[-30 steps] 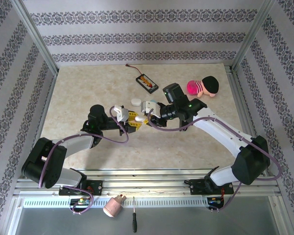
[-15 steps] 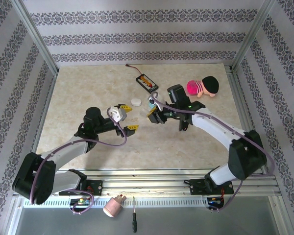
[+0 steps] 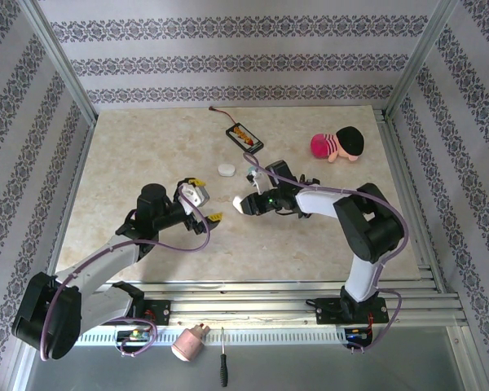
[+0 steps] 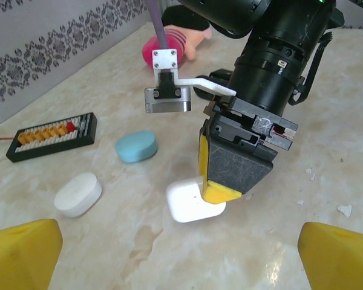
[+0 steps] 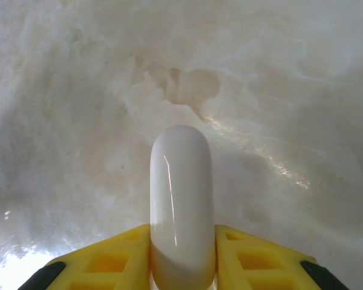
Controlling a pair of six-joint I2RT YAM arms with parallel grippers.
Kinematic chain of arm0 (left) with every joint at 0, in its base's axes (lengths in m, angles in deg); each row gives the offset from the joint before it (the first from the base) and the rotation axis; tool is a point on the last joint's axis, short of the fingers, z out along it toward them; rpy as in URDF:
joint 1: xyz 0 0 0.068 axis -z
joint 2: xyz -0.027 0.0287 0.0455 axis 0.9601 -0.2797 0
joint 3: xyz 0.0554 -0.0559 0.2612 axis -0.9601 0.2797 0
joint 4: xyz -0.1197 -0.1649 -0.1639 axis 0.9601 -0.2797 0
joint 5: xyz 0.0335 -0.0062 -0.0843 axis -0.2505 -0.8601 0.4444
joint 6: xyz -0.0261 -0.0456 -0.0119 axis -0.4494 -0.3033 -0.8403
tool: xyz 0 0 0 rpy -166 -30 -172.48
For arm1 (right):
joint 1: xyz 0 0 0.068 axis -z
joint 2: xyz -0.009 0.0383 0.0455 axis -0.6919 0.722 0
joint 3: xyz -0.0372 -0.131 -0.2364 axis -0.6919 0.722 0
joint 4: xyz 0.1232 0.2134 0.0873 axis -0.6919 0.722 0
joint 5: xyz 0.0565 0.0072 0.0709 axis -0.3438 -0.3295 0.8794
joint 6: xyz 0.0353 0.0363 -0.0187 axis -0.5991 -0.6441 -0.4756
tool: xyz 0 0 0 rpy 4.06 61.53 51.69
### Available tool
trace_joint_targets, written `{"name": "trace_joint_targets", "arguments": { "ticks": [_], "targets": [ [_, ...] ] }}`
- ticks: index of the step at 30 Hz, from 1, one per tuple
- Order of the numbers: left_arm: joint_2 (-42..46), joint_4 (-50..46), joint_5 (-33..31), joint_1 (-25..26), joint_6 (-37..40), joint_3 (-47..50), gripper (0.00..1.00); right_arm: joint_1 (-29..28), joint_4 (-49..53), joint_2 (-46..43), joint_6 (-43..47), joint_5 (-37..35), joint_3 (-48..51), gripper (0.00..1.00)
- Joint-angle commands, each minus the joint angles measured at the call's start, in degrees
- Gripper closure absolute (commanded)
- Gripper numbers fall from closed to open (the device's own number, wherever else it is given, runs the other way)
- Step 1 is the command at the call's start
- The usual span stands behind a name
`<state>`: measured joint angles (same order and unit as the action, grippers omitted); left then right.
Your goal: Insert the wireless bluetooth earbuds into the charging case
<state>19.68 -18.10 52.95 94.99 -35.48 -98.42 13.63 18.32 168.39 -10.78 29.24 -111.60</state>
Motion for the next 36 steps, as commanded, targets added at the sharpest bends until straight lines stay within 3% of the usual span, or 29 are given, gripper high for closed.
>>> {"name": "trace_joint_targets", "arguments": {
  "ticks": [1, 7, 12, 20, 25, 29, 36],
  "targets": [
    [1.32, -5.76, 1.04, -0.71, 3.24, 0.34, 0.01, -0.18, -5.89, 1.71, -2.69, -2.04, 0.76, 0.72],
    [0.98, -10.12, 1.85, -0.76, 4.46, -0.9, 0.01, -0.19, -6.56, 2.06, -0.7, -5.67, 1.76, 0.65],
    [0.48, -8.83, 0.8, -0.8, 2.93, -1.01, 0.01, 0.39, -5.31, -2.78, 1.04, -9.4, 3.23, 0.47],
    [-0.4, -0.32, -12.34, -2.84, -6.3, 1.89, 0.01, 2.62, -5.23, -16.13, 5.29, -19.74, 6.89, 0.09],
    [1.49, 2.46, -25.68, -4.88, -8.18, 5.1, 0.01, 6.38, -6.28, -25.81, 10.69, -24.27, 9.33, 0.05],
    [0.71, 15.23, -31.92, -8.12, -9.48, 11.47, 0.01, 12.2, -8.47, -31.41, 13.62, -27.56, 11.76, 0.02],
    [-10.34, 33.58, -30.82, -15.08, -11.89, 15.18, 0.01, 22.52, -14.64, -32.06, 17.73, -30.76, 17.63, 0.02]
  ]
}}
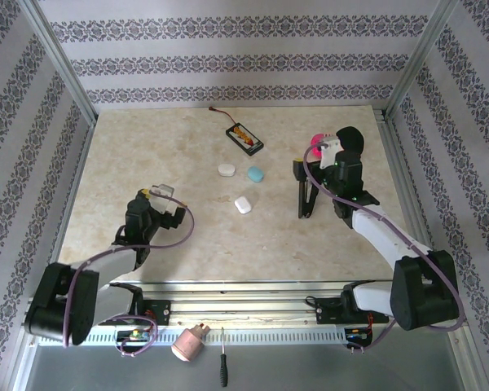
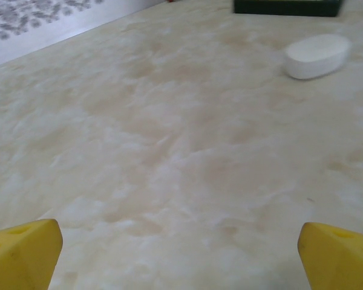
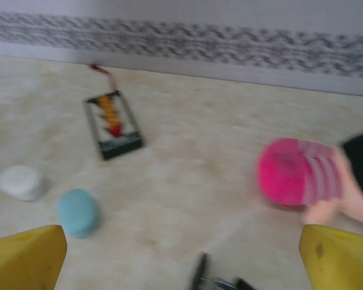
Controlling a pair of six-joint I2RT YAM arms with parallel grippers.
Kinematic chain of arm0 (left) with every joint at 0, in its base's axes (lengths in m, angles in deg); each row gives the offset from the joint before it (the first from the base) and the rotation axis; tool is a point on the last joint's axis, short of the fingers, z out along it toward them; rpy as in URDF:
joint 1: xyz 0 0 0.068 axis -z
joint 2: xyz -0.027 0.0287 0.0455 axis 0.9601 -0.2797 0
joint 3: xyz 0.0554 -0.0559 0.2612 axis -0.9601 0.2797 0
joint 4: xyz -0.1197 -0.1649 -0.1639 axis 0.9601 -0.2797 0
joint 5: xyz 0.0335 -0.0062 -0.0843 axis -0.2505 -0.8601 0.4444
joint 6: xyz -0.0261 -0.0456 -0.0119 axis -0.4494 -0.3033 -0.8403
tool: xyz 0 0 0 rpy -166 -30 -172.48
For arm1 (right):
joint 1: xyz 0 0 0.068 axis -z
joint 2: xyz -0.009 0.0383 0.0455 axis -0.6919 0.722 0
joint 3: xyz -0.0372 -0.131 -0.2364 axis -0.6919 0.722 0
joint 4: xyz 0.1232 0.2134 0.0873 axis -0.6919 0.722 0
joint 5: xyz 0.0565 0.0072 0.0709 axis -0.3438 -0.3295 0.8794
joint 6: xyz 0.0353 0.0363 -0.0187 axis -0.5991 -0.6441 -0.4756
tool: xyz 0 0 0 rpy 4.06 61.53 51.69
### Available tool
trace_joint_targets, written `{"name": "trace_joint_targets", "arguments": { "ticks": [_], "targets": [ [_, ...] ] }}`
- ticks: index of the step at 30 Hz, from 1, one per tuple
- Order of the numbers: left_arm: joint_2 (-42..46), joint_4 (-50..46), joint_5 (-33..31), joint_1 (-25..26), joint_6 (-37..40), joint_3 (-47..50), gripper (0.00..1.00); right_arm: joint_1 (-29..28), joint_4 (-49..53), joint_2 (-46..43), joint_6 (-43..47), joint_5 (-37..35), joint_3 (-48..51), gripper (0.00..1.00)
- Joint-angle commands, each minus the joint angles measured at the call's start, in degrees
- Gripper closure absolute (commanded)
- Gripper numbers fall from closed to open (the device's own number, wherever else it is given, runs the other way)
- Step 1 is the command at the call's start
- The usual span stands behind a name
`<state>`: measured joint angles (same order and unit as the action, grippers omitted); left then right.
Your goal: Insert the wireless bluetooth earbuds into the charging case
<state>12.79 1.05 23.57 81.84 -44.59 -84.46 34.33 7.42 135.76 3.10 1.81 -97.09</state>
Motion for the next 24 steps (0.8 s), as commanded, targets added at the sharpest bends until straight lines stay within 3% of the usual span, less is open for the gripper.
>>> {"name": "trace_joint_targets", "arguments": {
  "ticks": [1, 6, 14, 20, 24],
  "targets": [
    [-5.39, 18.13, -1.37, -2.47, -2.96, 1.64, 0.01, 2.64, -5.05, 1.12, 4.22, -4.19, 4.24, 0.02],
    [-8.36, 16.03, -1.08, -5.41, -8.15, -1.85, 0.01, 6.05, -17.67, 4.17, 2.05, -5.55, 11.42, 0.02],
    [-24.37, 35.54, -1.14, -7.16, -11.06, -0.98, 0.01, 9.28, -34.75, 13.87, -0.52, -1.9, 16.76, 0.02],
    [-21.75, 14.61, -4.17, -7.28, -12.66, -9.5, 0.01, 10.07, -37.86, 14.87, -1.54, -1.81, 18.09, 0.02],
    [-21.94, 15.07, -2.91, -8.28, -13.38, -9.52, 0.01, 10.07, -37.95, 14.86, -1.51, -1.85, 18.12, 0.02]
  ]
}}
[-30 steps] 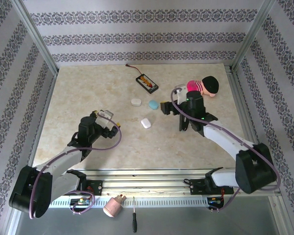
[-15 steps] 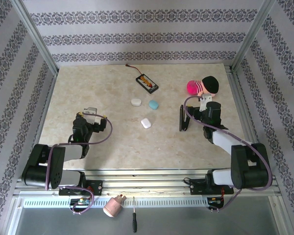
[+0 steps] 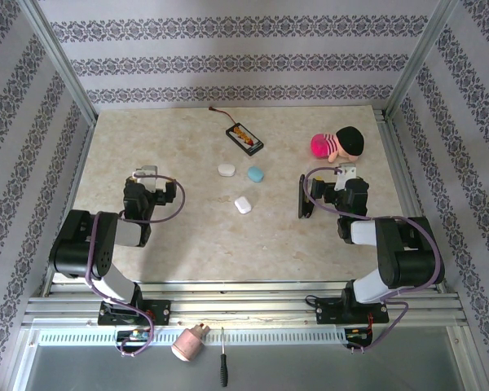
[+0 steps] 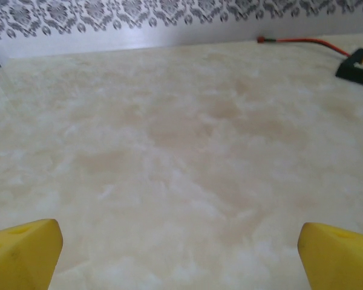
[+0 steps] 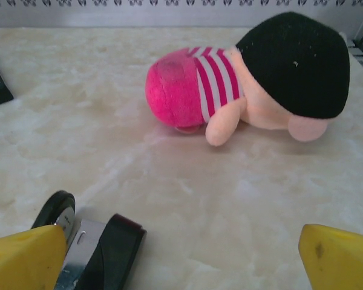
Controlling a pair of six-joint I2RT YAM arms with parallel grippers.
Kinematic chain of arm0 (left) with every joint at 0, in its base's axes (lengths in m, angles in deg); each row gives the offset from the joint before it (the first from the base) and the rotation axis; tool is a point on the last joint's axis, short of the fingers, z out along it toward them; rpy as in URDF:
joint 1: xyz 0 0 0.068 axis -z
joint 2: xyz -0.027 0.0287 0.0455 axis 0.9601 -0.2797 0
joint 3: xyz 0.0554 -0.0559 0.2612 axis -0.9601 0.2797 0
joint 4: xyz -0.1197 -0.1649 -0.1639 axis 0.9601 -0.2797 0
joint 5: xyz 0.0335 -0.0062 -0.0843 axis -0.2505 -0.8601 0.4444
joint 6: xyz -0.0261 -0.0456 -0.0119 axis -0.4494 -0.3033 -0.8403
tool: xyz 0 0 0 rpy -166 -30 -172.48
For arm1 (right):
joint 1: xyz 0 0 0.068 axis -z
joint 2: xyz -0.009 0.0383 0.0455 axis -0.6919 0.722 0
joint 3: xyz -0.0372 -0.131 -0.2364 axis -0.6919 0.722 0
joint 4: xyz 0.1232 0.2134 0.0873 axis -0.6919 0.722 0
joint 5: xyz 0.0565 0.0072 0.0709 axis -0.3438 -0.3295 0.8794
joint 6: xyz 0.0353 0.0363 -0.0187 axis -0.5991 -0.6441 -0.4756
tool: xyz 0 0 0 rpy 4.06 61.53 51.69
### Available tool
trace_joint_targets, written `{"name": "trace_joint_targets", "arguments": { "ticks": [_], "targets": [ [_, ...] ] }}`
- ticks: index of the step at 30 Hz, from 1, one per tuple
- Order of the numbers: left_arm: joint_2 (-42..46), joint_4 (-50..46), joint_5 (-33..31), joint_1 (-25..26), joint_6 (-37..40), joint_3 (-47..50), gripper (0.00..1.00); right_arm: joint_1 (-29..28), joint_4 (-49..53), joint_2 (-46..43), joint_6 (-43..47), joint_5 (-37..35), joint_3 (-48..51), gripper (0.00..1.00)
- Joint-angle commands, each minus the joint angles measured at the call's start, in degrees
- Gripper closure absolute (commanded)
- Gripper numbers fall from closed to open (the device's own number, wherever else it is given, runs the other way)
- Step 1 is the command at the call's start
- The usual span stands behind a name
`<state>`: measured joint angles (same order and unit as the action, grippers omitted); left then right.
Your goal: Insert the wireless bluetooth earbuds into the charging case
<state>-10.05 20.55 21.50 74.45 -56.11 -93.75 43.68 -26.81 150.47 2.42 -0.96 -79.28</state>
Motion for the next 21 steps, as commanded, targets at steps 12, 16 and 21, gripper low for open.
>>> {"name": "trace_joint_targets", "arguments": {
  "ticks": [12, 16, 21],
  "targets": [
    [0.54, -3.49, -0.7, -0.92, -1.57, -0.15, 0.01, 0.67, -3.7, 0.2, -0.76, 0.96, 0.26, 0.02],
    [0.56, -3.77, -0.63, -0.93, -1.56, -0.23, 0.01, 0.67, -3.72, 0.2, -0.75, 0.96, 0.25, 0.02],
    [0.54, -3.37, -0.46, -0.94, -1.56, -0.07, 0.01, 0.65, -3.78, 0.12, -0.72, 0.97, 0.31, 0.02]
  ]
}}
